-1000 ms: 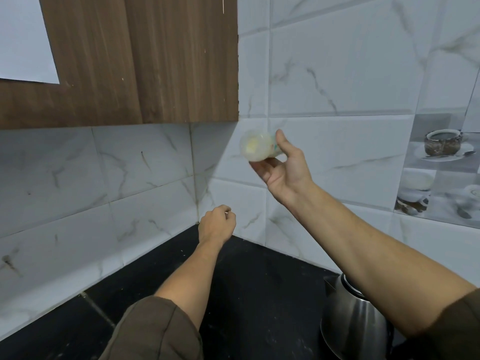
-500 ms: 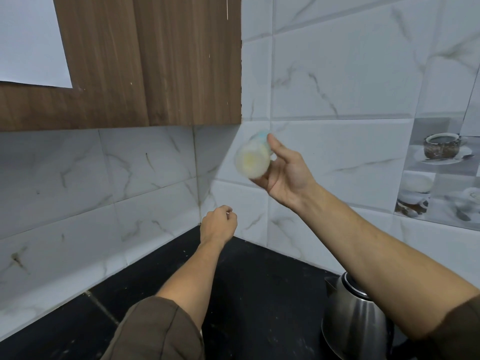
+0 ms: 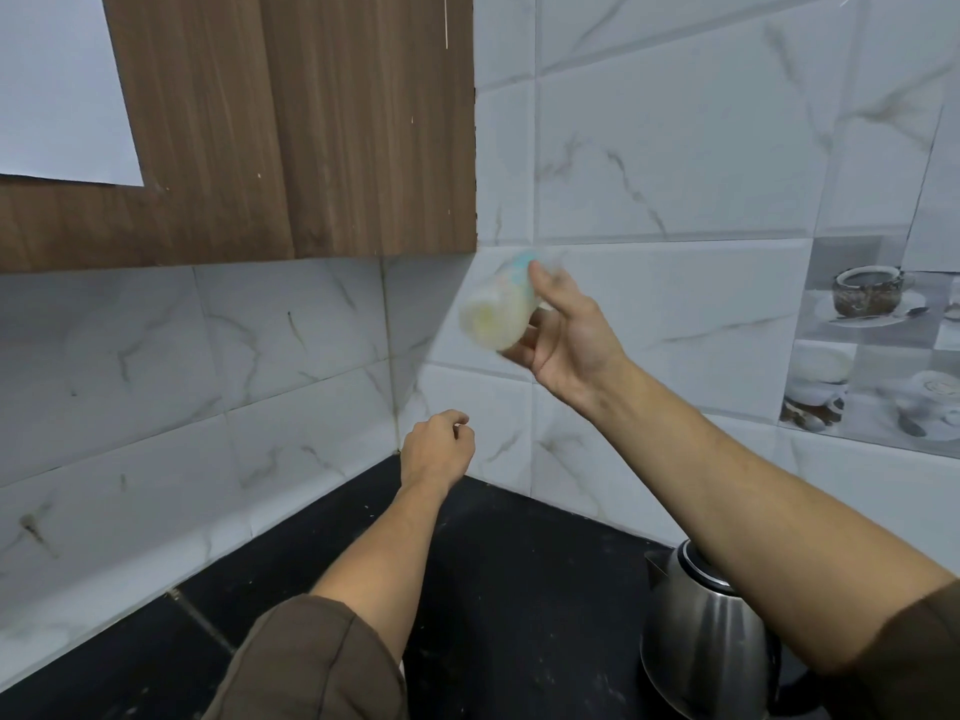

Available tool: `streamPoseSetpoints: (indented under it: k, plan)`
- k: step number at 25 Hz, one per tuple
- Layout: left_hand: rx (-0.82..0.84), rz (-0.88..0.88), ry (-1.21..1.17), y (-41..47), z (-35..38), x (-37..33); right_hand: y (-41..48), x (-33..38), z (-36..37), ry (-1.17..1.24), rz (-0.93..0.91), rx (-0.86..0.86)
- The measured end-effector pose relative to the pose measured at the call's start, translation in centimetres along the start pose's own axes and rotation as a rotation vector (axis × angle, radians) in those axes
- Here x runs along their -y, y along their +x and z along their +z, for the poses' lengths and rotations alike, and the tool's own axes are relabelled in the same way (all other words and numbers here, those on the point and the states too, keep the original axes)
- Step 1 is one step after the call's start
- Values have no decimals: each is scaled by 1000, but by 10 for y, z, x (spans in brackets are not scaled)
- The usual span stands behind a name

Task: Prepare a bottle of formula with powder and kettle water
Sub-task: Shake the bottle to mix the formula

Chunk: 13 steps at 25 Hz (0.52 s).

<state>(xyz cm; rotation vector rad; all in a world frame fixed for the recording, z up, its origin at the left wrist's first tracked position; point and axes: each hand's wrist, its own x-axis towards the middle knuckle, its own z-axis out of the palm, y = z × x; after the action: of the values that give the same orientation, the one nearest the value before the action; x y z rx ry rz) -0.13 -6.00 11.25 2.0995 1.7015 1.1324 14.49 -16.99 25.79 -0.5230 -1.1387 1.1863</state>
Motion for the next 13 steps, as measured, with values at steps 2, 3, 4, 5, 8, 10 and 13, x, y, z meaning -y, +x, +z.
streamPoseSetpoints:
  k: [2, 3, 4, 5, 8, 10, 13]
  plan:
    - [-6, -1, 8, 0, -2, -2, -8, -4, -3, -234, 26, 242]
    - [-3, -5, 9, 0, -2, -2, -9, -4, -6, -267, 21, 277]
    - [0, -3, 10, 0, -2, -2, -9, -3, -6, -257, -18, 231]
    - [5, 0, 18, -2, -2, -2, -8, -2, -5, -222, -92, 124]
    - [7, 3, 23, -5, -1, 2, -2, 5, -2, -61, -356, -282]
    - [8, -12, 24, -5, -3, 3, -2, 7, 0, -89, -479, -364]
    - [23, -25, 45, -5, -3, 0, -12, -7, 1, -464, -380, -55]
